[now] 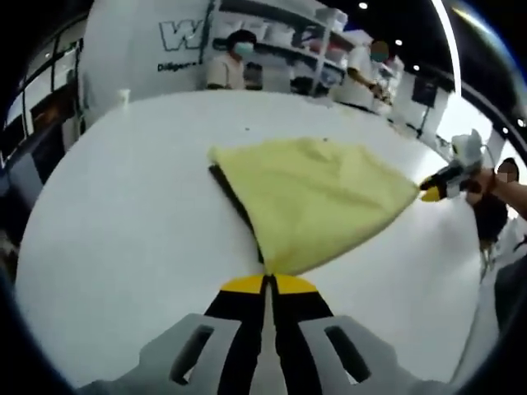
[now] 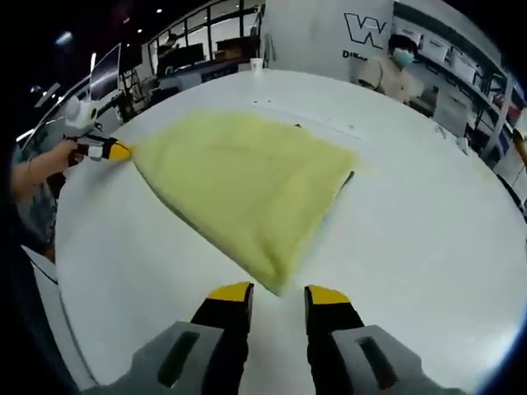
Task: Fold the garment on the visible template until the final outline fits inside the template.
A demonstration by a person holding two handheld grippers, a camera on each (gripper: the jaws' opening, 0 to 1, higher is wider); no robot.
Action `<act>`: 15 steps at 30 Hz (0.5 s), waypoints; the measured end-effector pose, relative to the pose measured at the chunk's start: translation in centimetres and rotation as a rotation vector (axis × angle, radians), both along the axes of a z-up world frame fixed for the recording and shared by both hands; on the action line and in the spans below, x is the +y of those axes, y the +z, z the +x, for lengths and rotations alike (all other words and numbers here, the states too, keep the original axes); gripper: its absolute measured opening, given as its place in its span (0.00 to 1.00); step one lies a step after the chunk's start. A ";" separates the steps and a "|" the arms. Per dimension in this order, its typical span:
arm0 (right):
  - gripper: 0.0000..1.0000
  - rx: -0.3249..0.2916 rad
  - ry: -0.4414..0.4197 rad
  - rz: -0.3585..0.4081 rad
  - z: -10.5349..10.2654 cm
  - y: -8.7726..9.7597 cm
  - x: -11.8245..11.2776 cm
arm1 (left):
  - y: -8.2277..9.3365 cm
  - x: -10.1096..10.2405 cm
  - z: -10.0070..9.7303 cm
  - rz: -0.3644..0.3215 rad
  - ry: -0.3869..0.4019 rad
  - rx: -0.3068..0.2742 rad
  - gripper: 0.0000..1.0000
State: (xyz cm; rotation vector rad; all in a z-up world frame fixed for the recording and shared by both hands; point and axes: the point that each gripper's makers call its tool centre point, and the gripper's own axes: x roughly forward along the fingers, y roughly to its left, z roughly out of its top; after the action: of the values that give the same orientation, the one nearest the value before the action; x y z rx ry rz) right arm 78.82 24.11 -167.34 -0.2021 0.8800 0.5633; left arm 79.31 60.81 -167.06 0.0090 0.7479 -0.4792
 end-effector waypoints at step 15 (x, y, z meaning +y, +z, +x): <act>0.17 0.004 0.029 -0.019 0.4 -1.2 0.8 | 0.5 -1.0 0.4 -0.087 -0.002 0.015 0.16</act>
State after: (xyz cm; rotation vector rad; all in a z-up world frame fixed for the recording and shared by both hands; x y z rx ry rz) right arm 79.21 24.92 -168.49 -0.2310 0.8880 0.5829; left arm 79.71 59.82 -166.61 -0.0748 0.7414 -0.5139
